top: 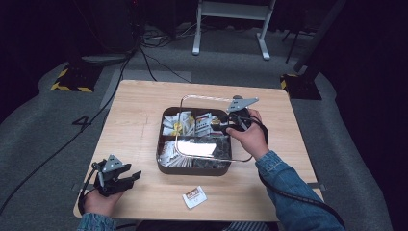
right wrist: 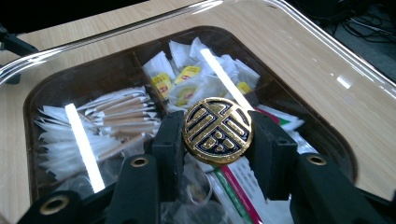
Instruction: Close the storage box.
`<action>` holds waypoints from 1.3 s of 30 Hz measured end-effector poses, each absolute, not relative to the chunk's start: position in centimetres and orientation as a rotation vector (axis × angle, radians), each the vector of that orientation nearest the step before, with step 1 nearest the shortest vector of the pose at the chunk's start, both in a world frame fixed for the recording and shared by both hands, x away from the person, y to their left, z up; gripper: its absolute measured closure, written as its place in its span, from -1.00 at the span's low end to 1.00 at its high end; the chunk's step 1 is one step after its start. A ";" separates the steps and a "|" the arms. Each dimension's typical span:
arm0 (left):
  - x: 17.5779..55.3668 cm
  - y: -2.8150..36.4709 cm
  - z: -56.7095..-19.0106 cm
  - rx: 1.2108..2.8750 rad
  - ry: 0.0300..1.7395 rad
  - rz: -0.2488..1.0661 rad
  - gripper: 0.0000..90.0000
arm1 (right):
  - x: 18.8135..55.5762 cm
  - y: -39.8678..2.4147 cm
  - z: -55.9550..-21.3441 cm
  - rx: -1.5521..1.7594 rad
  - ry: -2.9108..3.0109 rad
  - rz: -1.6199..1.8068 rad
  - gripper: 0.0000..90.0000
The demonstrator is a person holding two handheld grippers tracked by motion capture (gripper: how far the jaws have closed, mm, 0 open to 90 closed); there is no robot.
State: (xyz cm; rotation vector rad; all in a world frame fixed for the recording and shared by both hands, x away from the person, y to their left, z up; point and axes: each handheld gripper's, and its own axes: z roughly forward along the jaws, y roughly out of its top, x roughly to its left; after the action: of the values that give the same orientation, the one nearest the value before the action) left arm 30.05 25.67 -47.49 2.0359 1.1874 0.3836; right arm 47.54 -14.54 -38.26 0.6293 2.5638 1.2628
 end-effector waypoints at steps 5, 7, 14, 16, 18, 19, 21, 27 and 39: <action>30.1 25.7 -47.6 2.043 1.188 0.379 0.07 | 47.9 -12.9 -38.8 0.613 2.585 1.260 0.30; 30.2 25.7 -47.6 2.040 1.187 0.383 0.07 | 48.0 -12.4 -39.0 0.610 2.590 1.259 0.30; 30.7 25.4 -47.6 2.045 1.177 0.370 0.06 | 48.4 -10.8 -39.9 0.617 2.608 1.269 0.30; 30.8 25.4 -47.5 2.048 1.176 0.366 0.06 | 48.4 -10.5 -40.2 0.616 2.612 1.267 0.30; 31.0 25.4 -47.6 2.043 1.176 0.365 0.05 | 48.5 -10.2 -40.5 0.616 2.614 1.264 0.30; 31.0 25.4 -47.6 2.042 1.178 0.363 0.05 | 48.6 -10.1 -40.6 0.621 2.617 1.262 0.30; 31.2 25.3 -47.6 2.046 1.182 0.354 0.05 | 48.6 -9.9 -40.9 0.622 2.620 1.265 0.30; 31.5 25.2 -47.7 2.056 1.179 0.345 0.04 | 48.7 -9.3 -41.9 0.623 2.631 1.256 0.30; 31.6 25.1 -47.7 2.060 1.175 0.339 0.04 | 48.6 -8.7 -43.3 0.631 2.647 1.237 0.30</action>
State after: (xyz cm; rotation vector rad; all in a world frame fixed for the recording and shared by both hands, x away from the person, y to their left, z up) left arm 31.61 25.08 -47.71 2.0599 1.1754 0.3390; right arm 48.64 -8.71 -43.26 0.6312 2.6470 1.2368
